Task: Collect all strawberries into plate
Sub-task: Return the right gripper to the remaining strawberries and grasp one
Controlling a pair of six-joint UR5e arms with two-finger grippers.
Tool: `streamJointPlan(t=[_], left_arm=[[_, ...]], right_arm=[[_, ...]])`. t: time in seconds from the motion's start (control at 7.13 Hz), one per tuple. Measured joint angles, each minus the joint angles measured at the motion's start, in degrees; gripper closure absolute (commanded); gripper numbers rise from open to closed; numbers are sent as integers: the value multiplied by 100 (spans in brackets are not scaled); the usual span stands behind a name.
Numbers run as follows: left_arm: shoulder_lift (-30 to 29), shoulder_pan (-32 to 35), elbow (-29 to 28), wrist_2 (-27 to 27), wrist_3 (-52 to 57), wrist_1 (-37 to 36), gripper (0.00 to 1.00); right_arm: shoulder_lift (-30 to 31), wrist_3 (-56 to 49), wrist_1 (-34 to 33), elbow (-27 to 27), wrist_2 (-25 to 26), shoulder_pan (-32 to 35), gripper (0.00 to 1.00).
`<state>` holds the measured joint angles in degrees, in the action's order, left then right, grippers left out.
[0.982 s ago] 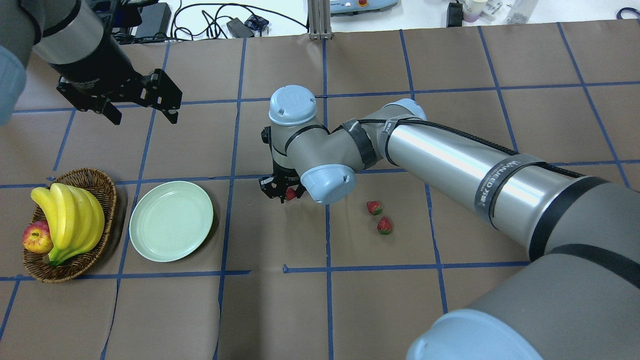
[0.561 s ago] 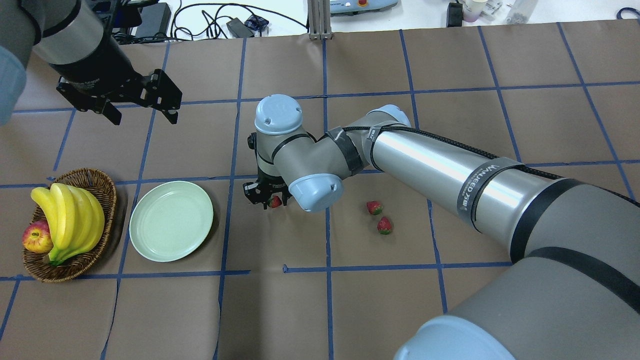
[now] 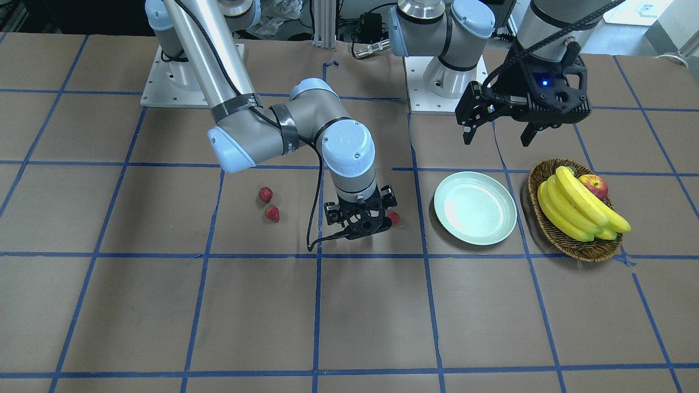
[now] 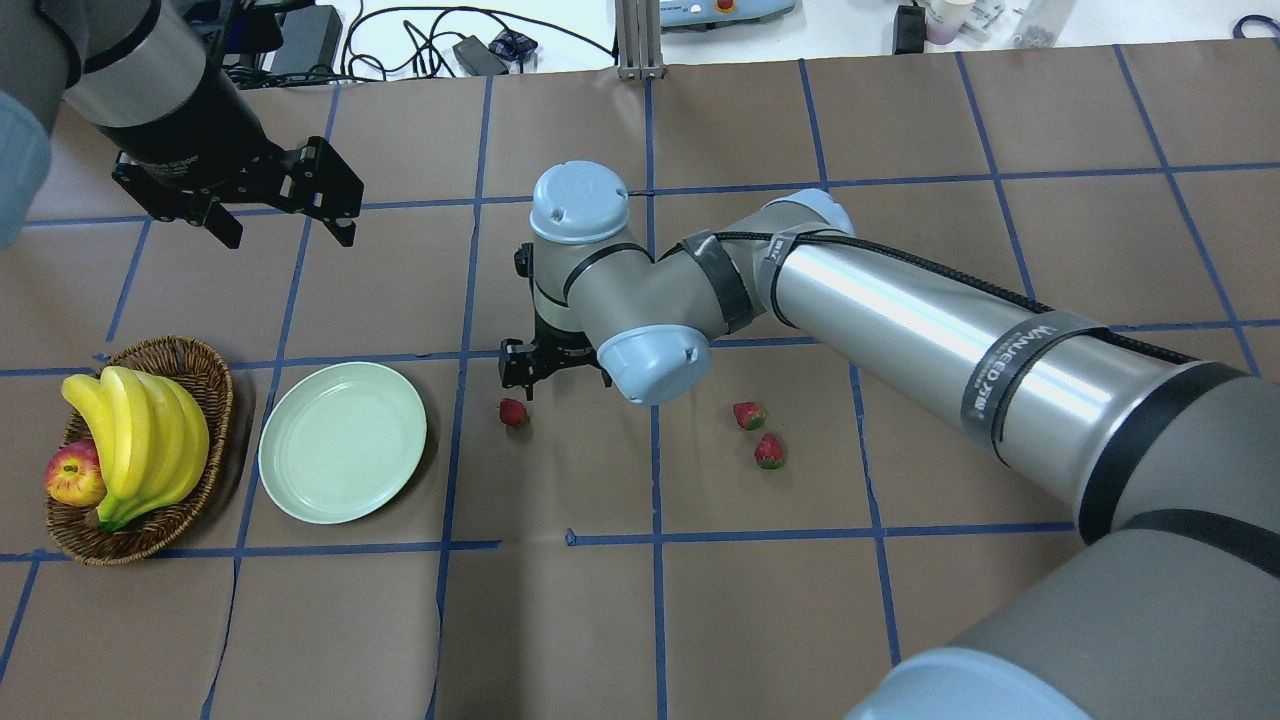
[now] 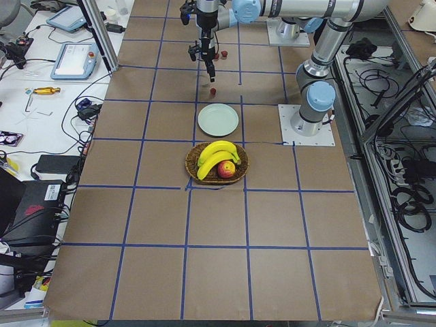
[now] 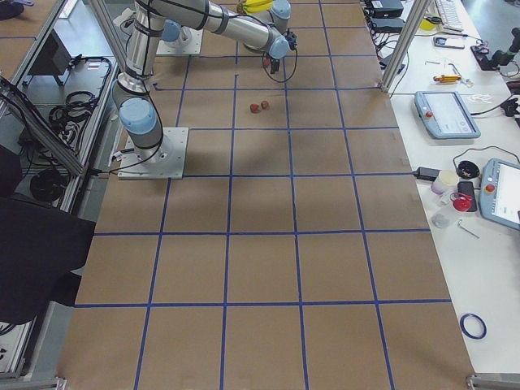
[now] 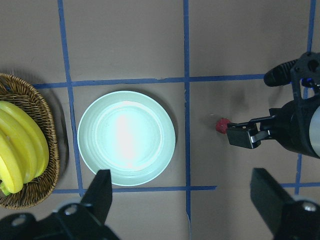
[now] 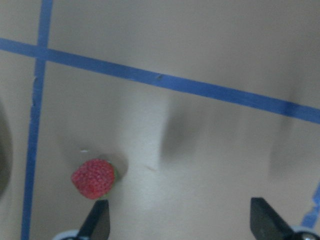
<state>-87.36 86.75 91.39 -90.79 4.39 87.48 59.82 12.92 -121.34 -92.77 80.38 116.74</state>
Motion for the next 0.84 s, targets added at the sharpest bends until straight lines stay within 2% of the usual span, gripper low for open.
streamJointPlan(t=[0.28, 0.56, 0.84], left_arm=[[0, 0, -2, 0, 6, -3, 0], [0, 0, 16, 0, 3, -2, 0], [0, 0, 25, 0, 1, 5, 0]], right_arm=[[219, -952, 577, -112, 274, -388, 0], [363, -1736, 712, -478, 709, -833, 0], [599, -2371, 732, -932, 916, -1246, 0]])
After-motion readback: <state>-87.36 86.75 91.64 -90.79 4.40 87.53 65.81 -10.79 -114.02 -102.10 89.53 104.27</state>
